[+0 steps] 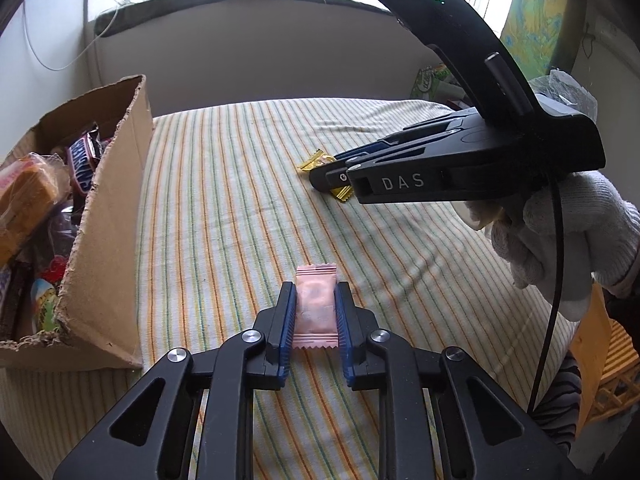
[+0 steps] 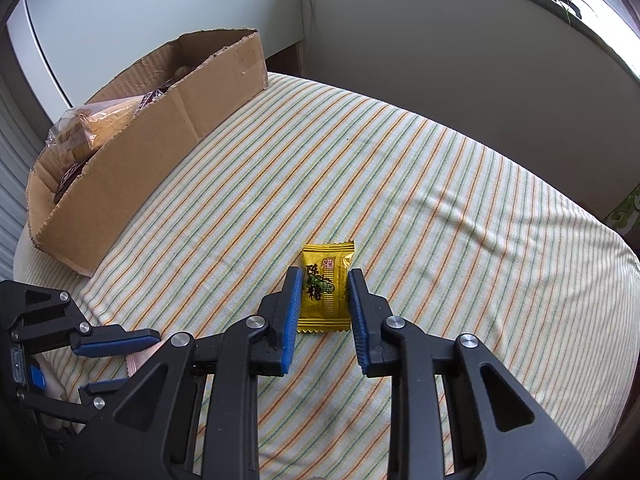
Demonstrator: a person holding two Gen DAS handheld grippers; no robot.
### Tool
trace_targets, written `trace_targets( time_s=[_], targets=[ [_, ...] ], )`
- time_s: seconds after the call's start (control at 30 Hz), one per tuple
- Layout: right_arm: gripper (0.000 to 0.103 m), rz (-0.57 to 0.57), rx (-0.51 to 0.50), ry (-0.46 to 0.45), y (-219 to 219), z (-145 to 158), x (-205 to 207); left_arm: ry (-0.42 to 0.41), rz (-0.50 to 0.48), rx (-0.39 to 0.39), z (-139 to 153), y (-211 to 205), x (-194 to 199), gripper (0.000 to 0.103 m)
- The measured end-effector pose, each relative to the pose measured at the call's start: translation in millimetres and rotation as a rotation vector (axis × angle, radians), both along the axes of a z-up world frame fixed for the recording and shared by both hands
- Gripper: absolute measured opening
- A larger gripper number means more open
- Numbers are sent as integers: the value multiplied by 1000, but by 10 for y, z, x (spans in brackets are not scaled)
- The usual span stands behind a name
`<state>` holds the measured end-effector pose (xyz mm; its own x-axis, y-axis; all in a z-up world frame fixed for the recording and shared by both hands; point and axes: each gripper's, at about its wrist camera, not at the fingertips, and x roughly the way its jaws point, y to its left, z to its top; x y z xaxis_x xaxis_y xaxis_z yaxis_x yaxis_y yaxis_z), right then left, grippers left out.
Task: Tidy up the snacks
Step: 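Grasp the yellow candy with right tool while left tool grasps pink candy, then carry both candies over the box and open both tools to drop them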
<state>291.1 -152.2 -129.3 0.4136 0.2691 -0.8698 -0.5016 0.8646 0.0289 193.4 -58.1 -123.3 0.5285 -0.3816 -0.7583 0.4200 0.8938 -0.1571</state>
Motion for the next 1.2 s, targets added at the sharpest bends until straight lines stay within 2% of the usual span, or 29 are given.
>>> trace_targets(
  time_s=[0.13, 0.3, 0.67, 0.9, 1.03, 1.2],
  targets=[
    [24, 7, 4, -16, -40, 83, -103, -22, 21, -21, 86, 48, -25, 18],
    [24, 7, 34, -38, -99, 271, -221, -88, 39, -29, 288, 88, -121, 18],
    [24, 19, 107, -118, -84, 856, -445, -190, 92, -95, 703, 328, -197, 18],
    [24, 44, 136, -159, 111, 1090, -440, -248, 183, -130, 878, 629, -148, 18],
    [24, 58, 147, -170, 255, 1159, -386, -269, 266, -148, 913, 911, -84, 18],
    [24, 77, 171, -173, 496, 1206, -268, -289, 365, -138, 917, 1213, -32, 18]
  ],
)
